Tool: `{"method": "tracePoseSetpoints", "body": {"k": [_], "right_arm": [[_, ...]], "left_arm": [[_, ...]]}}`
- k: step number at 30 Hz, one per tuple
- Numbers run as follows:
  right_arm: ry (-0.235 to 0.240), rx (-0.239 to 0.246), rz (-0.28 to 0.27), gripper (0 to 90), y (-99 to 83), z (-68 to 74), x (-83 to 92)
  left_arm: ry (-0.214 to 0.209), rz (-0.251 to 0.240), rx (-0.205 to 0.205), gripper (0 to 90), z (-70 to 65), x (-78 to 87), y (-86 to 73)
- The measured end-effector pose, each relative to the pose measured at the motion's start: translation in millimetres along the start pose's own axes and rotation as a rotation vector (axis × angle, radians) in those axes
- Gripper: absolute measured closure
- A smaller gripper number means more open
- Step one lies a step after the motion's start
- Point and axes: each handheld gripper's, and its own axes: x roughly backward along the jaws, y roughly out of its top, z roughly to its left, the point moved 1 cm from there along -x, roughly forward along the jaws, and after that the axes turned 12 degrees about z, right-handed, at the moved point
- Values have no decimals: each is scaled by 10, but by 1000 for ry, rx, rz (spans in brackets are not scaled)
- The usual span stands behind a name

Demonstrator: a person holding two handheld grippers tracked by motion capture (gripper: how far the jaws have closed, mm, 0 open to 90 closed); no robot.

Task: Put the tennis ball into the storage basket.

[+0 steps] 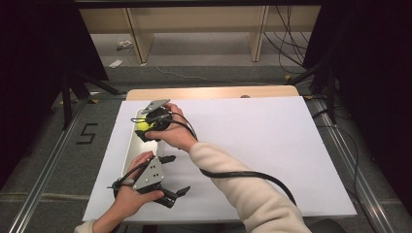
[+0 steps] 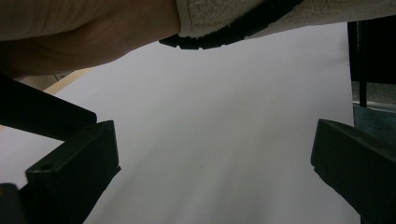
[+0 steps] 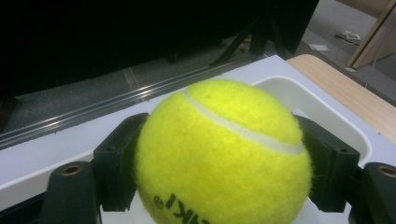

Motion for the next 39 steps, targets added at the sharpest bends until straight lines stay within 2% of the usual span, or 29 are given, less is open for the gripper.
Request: {"method": "tracePoseSetpoints", "body": {"k": [39], "right_arm": [[23,34,51,259,-44,50,-189]], "left_arm": [[-6,6,-6,4,-13,-6,0]]}}
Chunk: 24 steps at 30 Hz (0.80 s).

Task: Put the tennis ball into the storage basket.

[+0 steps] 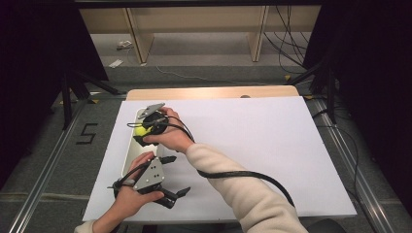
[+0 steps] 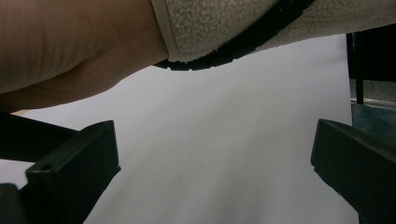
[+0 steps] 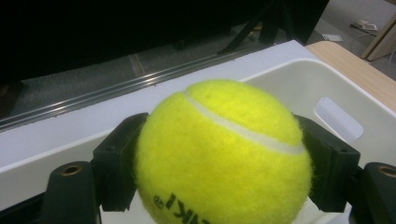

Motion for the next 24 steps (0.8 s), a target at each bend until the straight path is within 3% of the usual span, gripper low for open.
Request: {"method": "tracePoseSetpoints", "body": {"k": [24], "right_arm": [[9,7,28,258,-44,15,-114]], "left_arm": [[-1,3,-3,4,-3,-5,-1]]}}
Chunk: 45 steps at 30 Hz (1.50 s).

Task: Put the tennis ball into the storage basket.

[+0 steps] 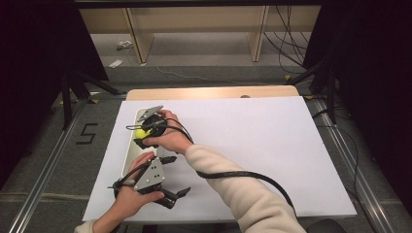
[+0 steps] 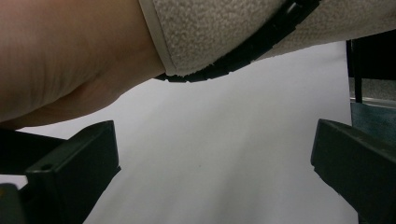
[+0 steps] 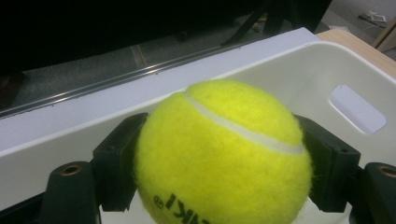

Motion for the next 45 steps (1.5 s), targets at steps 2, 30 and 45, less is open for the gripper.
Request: {"method": "tracePoseSetpoints", "body": {"k": [2,30,45], "right_arm": [[1,3,3,258,-2,3,-8],[7,-2,28,255,-44,20,-64],[5,-2,-1,187,-38,28,-68]], "left_arm": [[0,0,0,4,0,0,0],[-6,9,-3,1,-1,-6,-5],[-5,9,-2,1,2,-5,-5]]}}
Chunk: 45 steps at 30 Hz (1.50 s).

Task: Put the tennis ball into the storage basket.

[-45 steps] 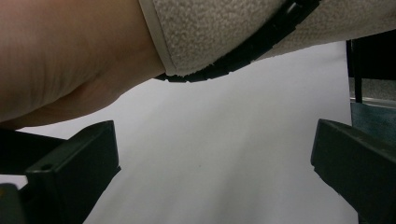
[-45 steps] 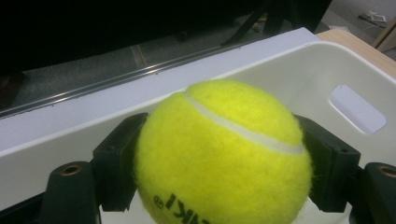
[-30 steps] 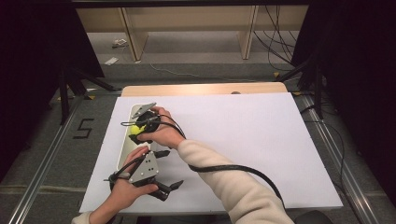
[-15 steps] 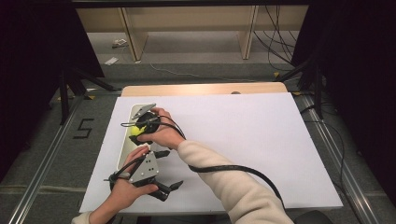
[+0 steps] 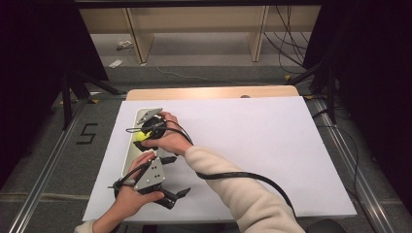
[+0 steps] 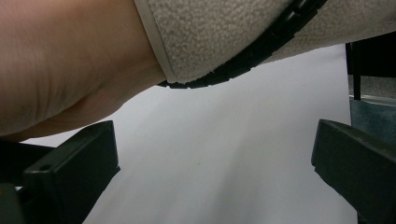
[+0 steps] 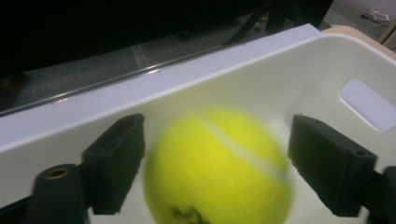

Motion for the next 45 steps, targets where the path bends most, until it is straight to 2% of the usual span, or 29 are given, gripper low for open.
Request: {"method": "tracePoseSetpoints", "body": {"k": [2,8,16,29,45], "right_arm": [[2,-4,-16,154,31,-1,23],[-8,-10,-40,151,90,-31,135],[-43,-23,-76,151,36,-136,435],[-88,-96,-102,153,-358,-403,830],[-128,-145,-116,154,-797,-562,1175]], "left_arm": [[0,0,1,1,1,-2,-2],[-2,2,0,1,0,-6,-2],[-1,4,0,1,3,-13,-1],[4,2,4,1,10,-4,-6],[10,3,8,1,16,1,-11]]}}
